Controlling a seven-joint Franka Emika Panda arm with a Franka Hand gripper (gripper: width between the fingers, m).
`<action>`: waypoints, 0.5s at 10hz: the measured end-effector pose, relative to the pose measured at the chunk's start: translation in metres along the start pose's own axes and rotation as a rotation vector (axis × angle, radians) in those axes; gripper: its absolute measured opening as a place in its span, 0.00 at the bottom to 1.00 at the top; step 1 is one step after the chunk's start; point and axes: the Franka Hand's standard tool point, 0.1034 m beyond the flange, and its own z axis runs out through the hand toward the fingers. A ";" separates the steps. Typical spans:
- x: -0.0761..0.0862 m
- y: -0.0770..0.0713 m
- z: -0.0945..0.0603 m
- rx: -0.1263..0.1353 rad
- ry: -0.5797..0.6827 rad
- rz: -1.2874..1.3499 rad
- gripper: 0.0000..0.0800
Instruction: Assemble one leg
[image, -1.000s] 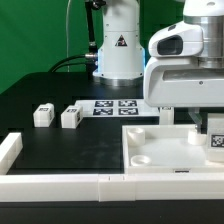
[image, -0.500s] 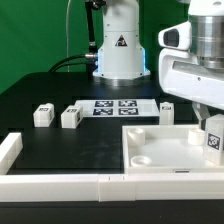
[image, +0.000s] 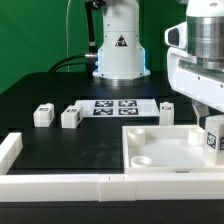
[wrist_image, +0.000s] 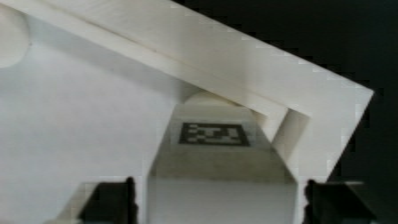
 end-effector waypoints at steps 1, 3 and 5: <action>-0.001 0.000 0.000 0.000 0.000 -0.033 0.75; -0.001 0.000 0.000 -0.003 0.004 -0.343 0.79; -0.002 0.001 0.001 -0.007 0.003 -0.650 0.81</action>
Offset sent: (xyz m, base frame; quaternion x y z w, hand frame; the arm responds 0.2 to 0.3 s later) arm -0.0097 0.0047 -0.0004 -0.0025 0.0054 -0.3211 0.9470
